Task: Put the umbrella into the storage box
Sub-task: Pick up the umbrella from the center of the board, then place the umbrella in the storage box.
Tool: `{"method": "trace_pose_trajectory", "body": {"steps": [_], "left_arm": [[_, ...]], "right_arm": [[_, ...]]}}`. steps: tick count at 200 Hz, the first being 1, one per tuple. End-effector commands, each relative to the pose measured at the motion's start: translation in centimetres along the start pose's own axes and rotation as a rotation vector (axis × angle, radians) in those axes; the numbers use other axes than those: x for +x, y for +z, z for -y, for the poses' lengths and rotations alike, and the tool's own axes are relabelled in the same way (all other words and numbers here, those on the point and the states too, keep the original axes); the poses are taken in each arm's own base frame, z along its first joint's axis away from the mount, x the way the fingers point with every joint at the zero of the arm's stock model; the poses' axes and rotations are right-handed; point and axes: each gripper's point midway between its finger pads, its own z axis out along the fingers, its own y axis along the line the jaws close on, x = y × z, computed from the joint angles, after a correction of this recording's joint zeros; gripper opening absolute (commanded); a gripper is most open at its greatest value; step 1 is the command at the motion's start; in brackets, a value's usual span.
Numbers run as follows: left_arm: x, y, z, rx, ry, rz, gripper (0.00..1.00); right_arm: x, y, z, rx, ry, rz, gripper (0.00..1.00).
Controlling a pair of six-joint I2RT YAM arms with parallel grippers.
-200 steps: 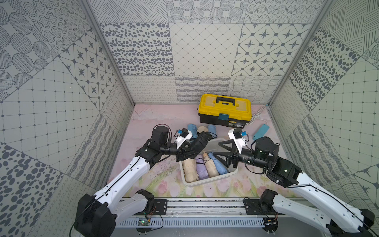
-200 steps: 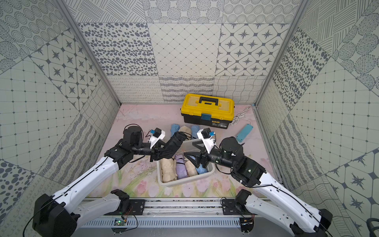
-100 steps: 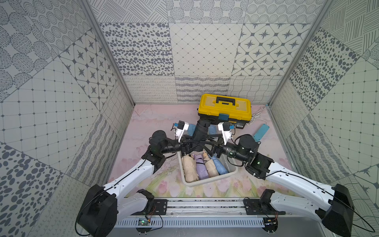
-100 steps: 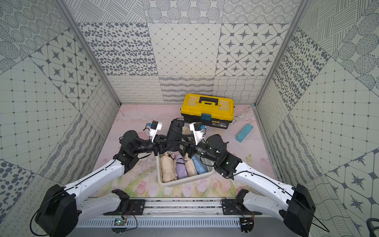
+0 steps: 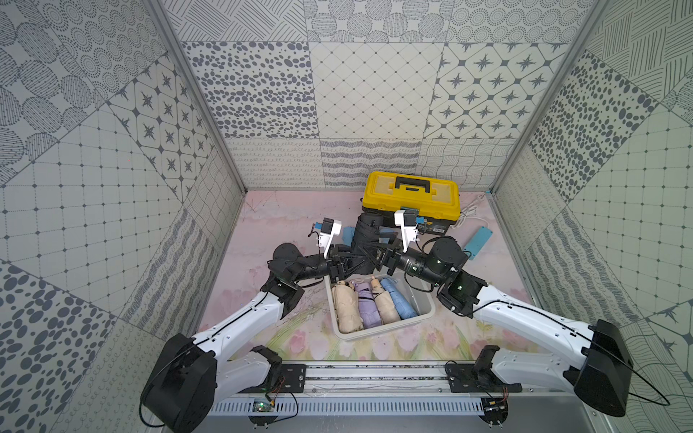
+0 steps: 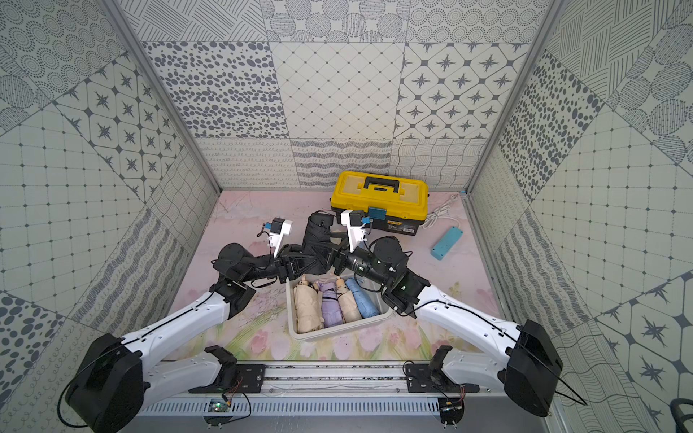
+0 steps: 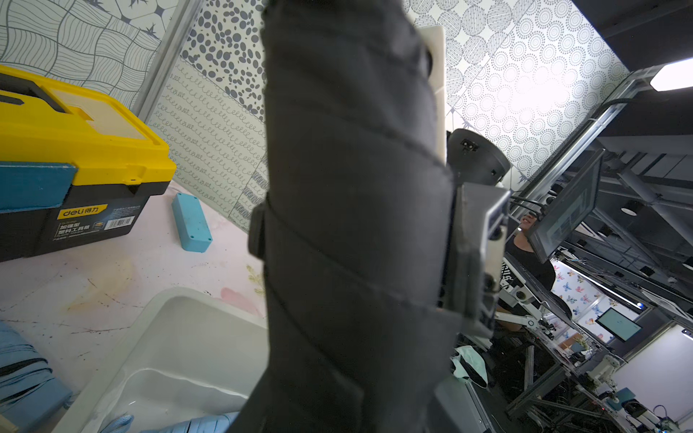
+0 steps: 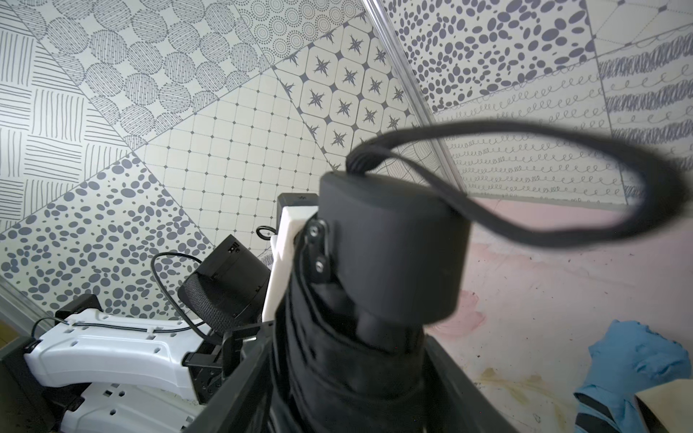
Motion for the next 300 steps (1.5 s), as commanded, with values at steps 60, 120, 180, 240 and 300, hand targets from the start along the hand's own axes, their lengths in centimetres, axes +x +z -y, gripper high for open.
{"method": "trace_pose_trajectory", "body": {"steps": [60, 120, 180, 240, 300], "left_arm": [[-1.4, -0.5, 3.4, 0.111, 0.085, 0.047, 0.47], [0.4, -2.1, 2.9, -0.024, 0.034, 0.035, 0.99], [3.4, -7.3, -0.4, -0.464, -0.045, 0.011, 0.99], [7.1, -12.8, -4.2, -0.924, -0.458, -0.053, 0.88], [9.4, -12.6, -5.0, -0.983, -0.614, -0.181, 0.75]], "right_arm": [[-2.0, 1.3, -2.0, -0.085, 0.007, 0.034, 0.23], [-0.6, -0.6, 0.2, 0.061, 0.072, -0.025, 0.14], [3.6, -5.3, 4.3, 0.325, 0.115, -0.166, 0.1], [9.7, -5.0, 5.9, 0.379, 0.162, -0.423, 0.11], [15.0, -3.4, 6.5, 0.354, 0.204, -0.566, 0.12]]}}
